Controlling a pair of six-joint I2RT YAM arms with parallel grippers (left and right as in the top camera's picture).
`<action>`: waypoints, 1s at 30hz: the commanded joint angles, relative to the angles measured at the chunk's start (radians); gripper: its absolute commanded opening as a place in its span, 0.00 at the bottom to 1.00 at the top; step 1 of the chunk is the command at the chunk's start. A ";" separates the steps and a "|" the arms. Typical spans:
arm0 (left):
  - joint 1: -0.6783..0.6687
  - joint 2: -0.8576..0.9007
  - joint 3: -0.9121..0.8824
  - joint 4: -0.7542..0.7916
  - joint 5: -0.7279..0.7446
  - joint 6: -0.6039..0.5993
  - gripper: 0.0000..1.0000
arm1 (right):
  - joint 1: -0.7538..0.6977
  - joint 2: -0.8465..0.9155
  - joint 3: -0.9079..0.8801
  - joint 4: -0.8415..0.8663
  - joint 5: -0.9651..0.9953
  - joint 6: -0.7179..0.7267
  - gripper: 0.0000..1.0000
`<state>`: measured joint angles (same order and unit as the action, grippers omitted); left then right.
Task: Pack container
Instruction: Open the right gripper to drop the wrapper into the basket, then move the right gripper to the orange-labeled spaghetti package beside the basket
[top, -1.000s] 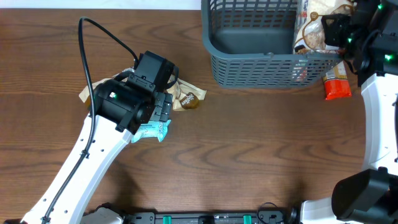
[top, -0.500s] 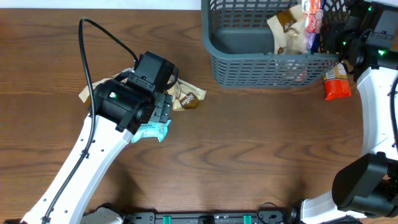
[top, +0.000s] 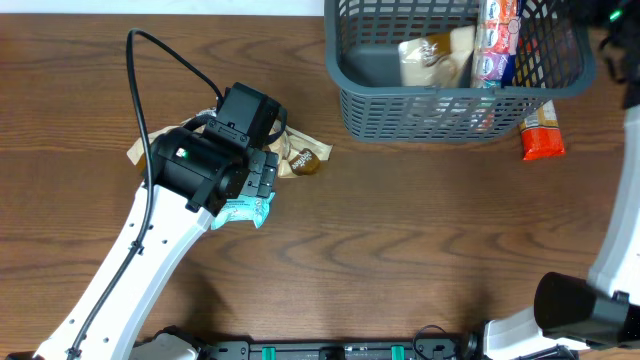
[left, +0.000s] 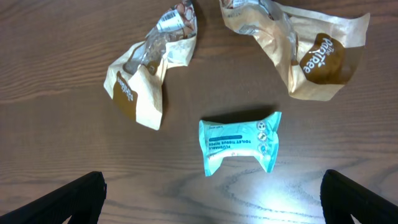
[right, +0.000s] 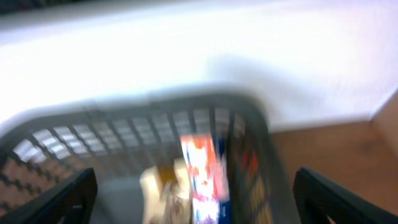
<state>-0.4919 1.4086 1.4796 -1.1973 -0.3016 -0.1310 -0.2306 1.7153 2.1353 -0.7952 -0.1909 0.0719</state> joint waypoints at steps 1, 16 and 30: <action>0.005 0.010 -0.004 -0.002 0.002 -0.012 0.99 | -0.002 -0.008 0.130 -0.031 -0.008 0.001 0.92; 0.005 0.010 -0.004 -0.003 0.002 -0.012 0.99 | -0.245 0.022 0.297 -0.235 0.180 -0.096 0.99; 0.005 0.010 -0.004 0.002 0.002 -0.012 0.99 | -0.465 0.086 0.290 -0.423 0.025 -0.140 0.98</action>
<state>-0.4919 1.4086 1.4796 -1.1961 -0.2977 -0.1310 -0.6838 1.8000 2.4222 -1.2278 -0.1455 -0.0593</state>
